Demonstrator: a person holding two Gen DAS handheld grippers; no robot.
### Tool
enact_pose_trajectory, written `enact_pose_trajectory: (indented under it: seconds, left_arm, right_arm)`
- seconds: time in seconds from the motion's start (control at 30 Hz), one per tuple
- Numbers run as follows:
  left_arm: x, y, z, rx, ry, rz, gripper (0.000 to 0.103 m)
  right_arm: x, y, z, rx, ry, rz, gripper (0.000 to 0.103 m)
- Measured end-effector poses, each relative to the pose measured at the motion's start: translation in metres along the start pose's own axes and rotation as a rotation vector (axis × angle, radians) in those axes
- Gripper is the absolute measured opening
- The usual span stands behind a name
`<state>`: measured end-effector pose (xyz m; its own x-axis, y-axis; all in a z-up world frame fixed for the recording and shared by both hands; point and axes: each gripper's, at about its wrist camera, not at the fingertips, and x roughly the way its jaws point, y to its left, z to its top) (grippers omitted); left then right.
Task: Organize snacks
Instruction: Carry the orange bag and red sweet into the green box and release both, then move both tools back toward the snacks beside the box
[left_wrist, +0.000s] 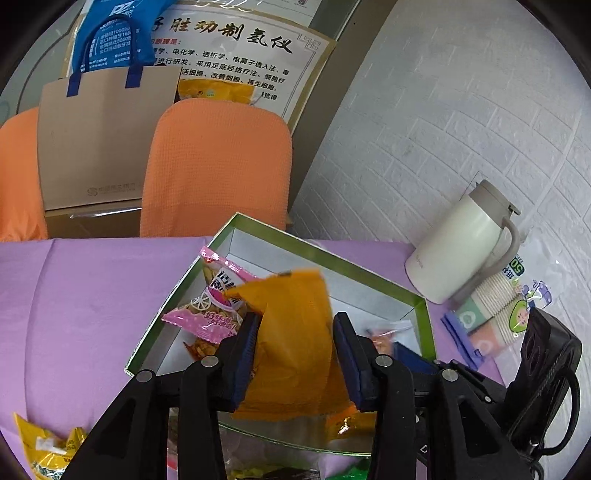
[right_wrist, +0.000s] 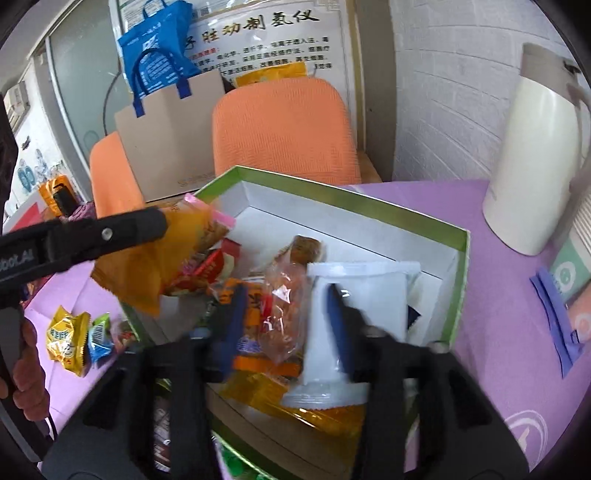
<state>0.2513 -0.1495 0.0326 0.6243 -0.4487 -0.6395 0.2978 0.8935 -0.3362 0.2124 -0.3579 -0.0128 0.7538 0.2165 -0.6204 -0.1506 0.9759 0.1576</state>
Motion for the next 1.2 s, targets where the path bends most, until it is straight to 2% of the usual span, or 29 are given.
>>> enact_pose_trajectory:
  seconds: [0.03,0.07,0.1,0.17,0.2,0.43,0.63,0.8,0.97,1.2]
  left_arm:
    - [0.001,0.003,-0.001,-0.007,0.014,0.001,0.075]
    - [0.002,0.007,-0.003,-0.023,0.024,0.008,0.081]
    - [0.001,0.011,-0.004,-0.042,0.020,0.018,0.084]
    - [-0.001,0.017,-0.005,-0.065,0.018,0.026,0.084]
    - [-0.003,0.019,-0.005,-0.073,0.026,0.033,0.084]
    - [-0.025,0.020,-0.007,-0.080,0.012,0.018,0.084]
    - [-0.062,0.000,-0.022,0.019,0.005,0.028,0.084]
    - [-0.094,-0.006,-0.048,0.078,0.005,0.044,0.084]
    - [-0.115,0.003,-0.081,0.078,0.013,0.006,0.084]
    - [-0.117,0.020,-0.115,0.035,0.033,-0.008,0.084]
  right_arm:
    - [-0.006,-0.002,-0.001,0.001,-0.022,-0.007,0.078]
    - [-0.011,-0.003,-0.002,0.002,-0.037,-0.019,0.085]
    - [-0.017,-0.005,-0.004,0.002,-0.048,-0.025,0.087]
    - [-0.027,-0.008,-0.006,0.003,-0.064,-0.033,0.100]
    - [-0.031,-0.009,-0.007,0.005,-0.071,-0.035,0.102]
    - [-0.058,0.006,-0.010,-0.003,-0.095,0.000,0.102]
    - [-0.094,0.033,-0.027,-0.089,-0.156,0.050,0.102]
    - [-0.113,0.049,-0.053,-0.139,-0.156,0.076,0.102]
    - [-0.110,0.055,-0.086,-0.127,-0.092,0.083,0.102]
    - [-0.083,0.064,-0.122,-0.086,0.039,0.122,0.102]
